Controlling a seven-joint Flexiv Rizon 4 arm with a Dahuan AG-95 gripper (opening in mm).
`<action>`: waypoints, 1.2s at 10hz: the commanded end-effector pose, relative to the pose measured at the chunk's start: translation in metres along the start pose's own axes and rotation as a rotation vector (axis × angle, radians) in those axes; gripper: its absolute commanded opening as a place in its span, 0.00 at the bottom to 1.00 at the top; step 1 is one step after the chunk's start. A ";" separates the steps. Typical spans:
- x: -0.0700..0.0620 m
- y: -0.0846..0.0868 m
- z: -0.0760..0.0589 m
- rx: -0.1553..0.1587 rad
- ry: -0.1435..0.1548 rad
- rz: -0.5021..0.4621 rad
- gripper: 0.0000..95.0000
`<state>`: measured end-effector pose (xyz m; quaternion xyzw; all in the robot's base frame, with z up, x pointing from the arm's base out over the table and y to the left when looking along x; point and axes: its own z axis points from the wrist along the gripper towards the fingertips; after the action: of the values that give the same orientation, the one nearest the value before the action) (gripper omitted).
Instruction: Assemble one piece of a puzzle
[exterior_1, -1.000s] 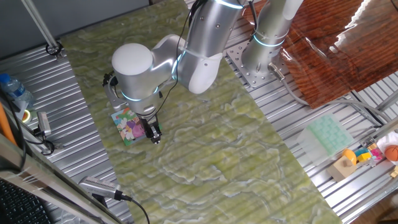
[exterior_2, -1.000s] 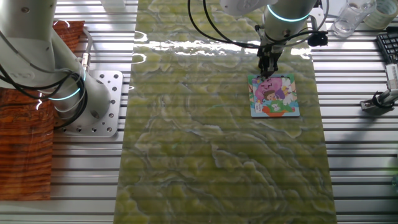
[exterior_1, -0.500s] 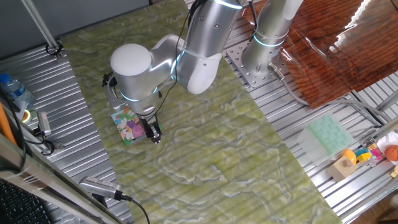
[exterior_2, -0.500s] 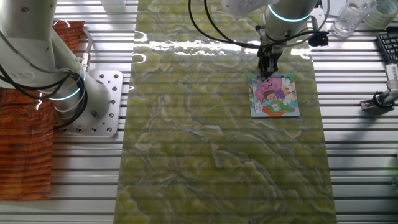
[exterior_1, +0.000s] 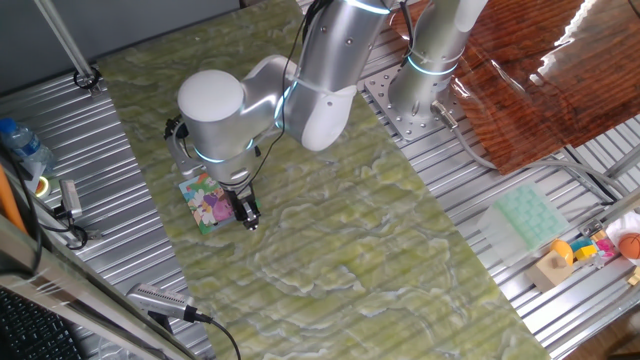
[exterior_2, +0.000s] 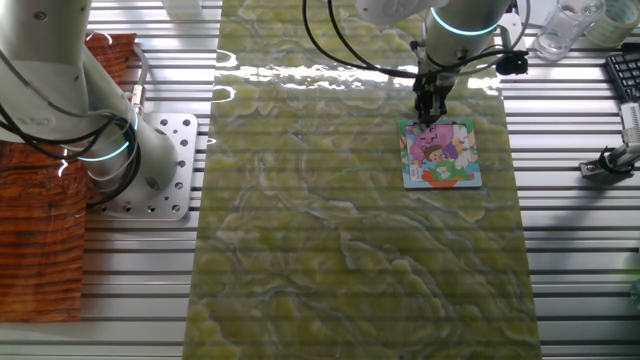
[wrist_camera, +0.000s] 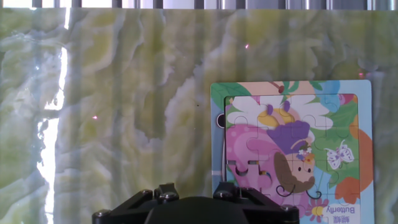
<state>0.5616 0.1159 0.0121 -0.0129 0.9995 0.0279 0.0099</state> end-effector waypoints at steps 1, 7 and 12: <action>-0.001 0.000 0.000 0.001 0.001 0.003 0.40; -0.002 -0.001 0.000 0.002 -0.008 -0.009 0.40; -0.003 0.000 -0.001 -0.004 -0.017 -0.005 0.40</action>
<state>0.5653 0.1155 0.0136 -0.0142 0.9993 0.0298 0.0194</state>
